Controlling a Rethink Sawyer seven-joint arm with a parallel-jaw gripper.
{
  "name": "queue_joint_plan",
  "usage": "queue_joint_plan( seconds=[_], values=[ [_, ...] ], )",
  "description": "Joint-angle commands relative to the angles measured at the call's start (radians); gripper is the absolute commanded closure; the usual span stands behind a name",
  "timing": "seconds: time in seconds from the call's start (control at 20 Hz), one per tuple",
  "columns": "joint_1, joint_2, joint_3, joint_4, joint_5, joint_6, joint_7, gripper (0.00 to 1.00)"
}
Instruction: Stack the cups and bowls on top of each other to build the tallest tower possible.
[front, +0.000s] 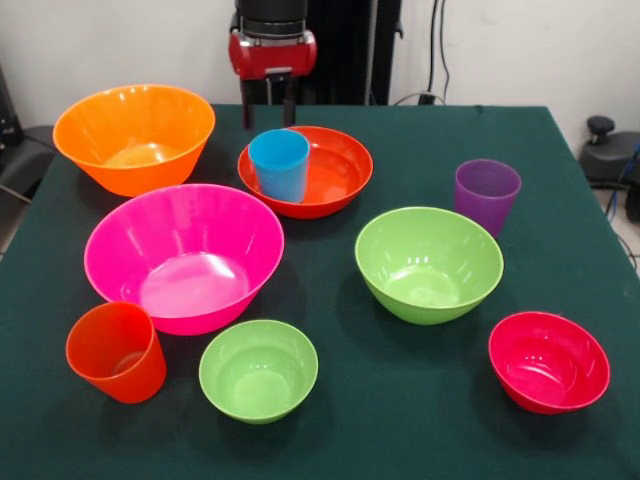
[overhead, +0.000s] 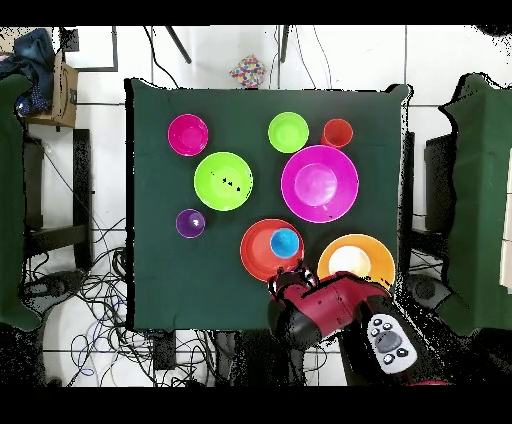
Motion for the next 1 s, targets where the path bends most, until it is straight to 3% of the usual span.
queue_joint_plan(
  seconds=[0.05, 0.55, 0.8, 1.0],
  values=[
    [0.072, 0.051, 0.068, -0.101, -0.017, 0.06, 0.0, 0.0],
    [0.065, 0.047, 0.09, -0.091, 0.007, 0.067, -0.002, 0.0],
    [-0.028, -0.031, 0.205, 0.007, 0.072, 0.139, -0.078, 0.0],
    [-0.045, -0.045, 0.223, 0.027, 0.075, 0.15, -0.088, 0.0]
  ],
)
